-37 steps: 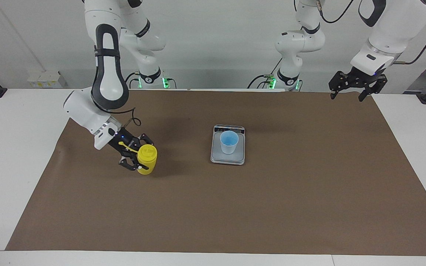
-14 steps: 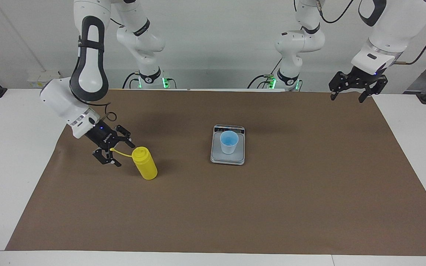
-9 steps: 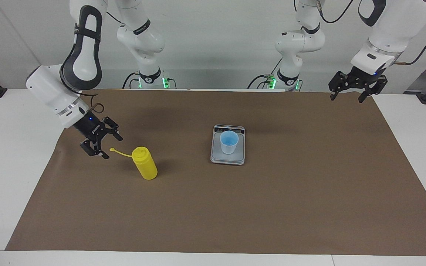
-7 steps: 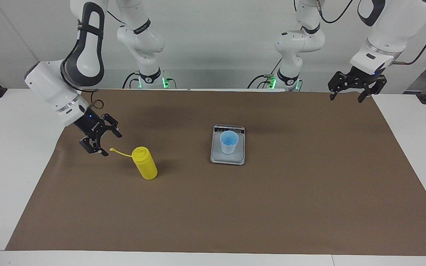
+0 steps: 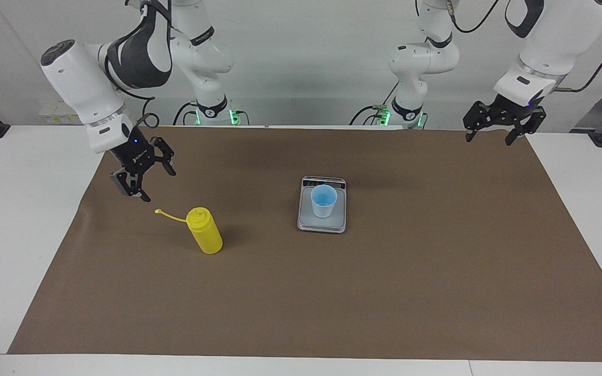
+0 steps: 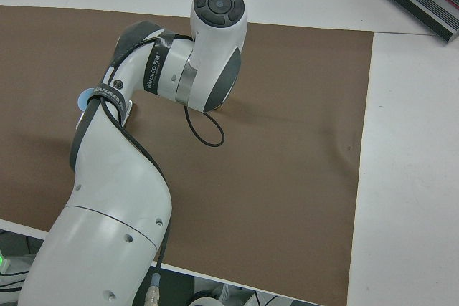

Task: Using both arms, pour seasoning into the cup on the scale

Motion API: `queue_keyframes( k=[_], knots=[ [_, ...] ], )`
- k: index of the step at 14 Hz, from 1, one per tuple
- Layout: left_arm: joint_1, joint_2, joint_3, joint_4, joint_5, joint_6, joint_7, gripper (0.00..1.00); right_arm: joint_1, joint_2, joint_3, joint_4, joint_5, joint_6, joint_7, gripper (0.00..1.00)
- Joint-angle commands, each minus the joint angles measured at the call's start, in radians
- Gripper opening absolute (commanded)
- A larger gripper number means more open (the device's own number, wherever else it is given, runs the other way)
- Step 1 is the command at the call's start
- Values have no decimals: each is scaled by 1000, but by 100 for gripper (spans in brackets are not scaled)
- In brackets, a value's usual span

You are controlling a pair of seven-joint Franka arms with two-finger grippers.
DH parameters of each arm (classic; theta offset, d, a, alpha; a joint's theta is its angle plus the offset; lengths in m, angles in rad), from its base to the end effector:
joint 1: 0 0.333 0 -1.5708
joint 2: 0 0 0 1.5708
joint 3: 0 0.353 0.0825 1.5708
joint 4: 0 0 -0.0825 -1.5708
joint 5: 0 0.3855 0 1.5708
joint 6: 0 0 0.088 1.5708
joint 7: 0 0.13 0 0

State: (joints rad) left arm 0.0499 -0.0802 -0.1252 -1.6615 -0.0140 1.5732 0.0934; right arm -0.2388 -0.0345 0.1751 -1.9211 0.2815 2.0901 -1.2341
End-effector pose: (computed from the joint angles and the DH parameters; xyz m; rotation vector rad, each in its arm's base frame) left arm 0.5256 -0.0443 0.6389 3.1264 -0.2635 -0.0136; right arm 0.5759 -0.0163 0.5400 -2.6143 -1.5239 -0.4775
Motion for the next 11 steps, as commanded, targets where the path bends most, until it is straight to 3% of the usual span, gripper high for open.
queue_keyframes(
  k=[1,6,9,11],
  knots=[
    [63,-18,-54,-27,-8,22,-9,100,7,5,12,79,-79,-85,230,100],
    [77,-15,-80,-26,-9,25,-9,100,108,12,15,192,-209,-177,710,100],
    [45,-16,-56,-29,-8,27,-11,100,202,30,17,269,-373,-269,1034,100],
    [51,-20,-53,-29,-8,24,-9,100,229,30,21,283,-374,-310,1241,100]
  ],
)
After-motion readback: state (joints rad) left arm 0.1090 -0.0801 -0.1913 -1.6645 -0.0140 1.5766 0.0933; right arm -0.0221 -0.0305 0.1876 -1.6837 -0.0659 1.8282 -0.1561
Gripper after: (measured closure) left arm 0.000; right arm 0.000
